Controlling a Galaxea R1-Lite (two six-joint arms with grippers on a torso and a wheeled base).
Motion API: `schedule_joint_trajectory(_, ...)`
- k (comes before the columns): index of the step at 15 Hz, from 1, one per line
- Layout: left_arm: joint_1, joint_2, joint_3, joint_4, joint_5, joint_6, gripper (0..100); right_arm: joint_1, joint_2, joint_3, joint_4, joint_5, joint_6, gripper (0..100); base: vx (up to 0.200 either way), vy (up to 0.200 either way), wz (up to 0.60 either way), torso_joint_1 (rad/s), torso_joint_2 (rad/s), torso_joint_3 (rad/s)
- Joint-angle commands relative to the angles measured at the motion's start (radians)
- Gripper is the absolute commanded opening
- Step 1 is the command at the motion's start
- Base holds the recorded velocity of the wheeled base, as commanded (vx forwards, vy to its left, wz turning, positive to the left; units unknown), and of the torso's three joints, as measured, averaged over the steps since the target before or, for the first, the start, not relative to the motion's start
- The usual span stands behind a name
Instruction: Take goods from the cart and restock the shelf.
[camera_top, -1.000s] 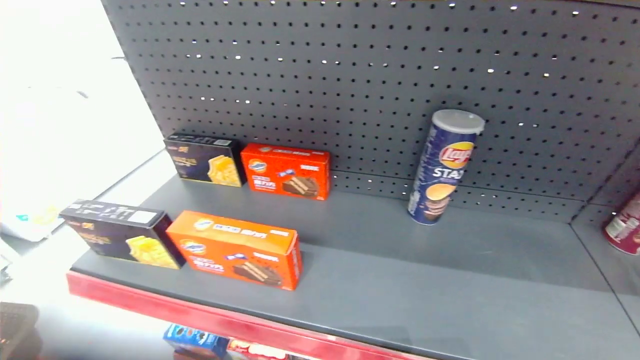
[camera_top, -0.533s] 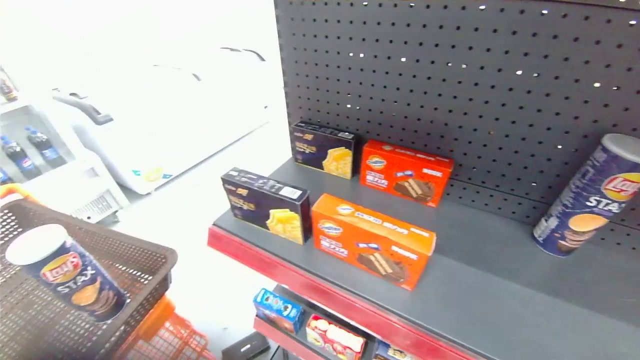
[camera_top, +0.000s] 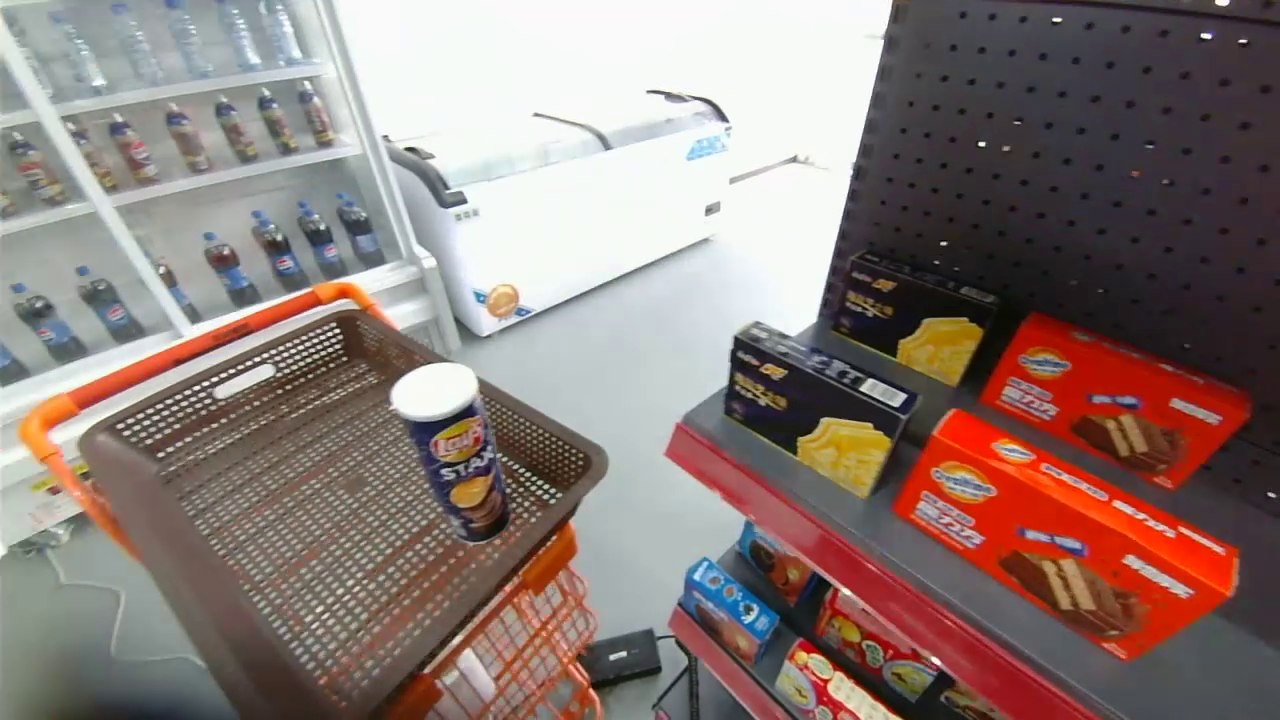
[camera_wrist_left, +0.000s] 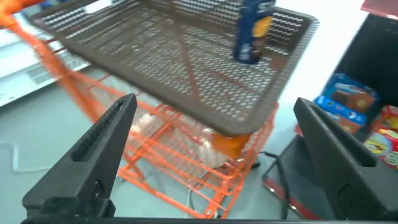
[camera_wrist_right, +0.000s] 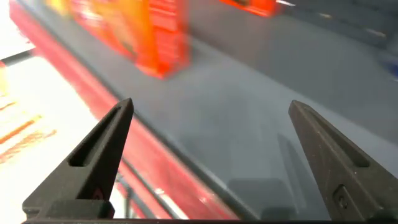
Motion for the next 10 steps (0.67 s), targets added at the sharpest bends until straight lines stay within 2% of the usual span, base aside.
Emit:
schedule_joint_trajectory(1, 0.000, 0.001, 0.000, 0.000, 0.001, 0.001, 100, 0.000, 0.001, 0.000, 0.000, 0.000, 0.000, 100, 0.000, 0.000, 0.00, 0.000, 0.00, 0.000)
schedule_joint_trajectory(10, 0.000, 0.001, -0.003, 0.005, -0.007, 0.013, 100, 0.000, 0.001, 0.000, 0.000, 0.000, 0.000, 100, 0.000, 0.000, 0.00, 0.000, 0.00, 0.000)
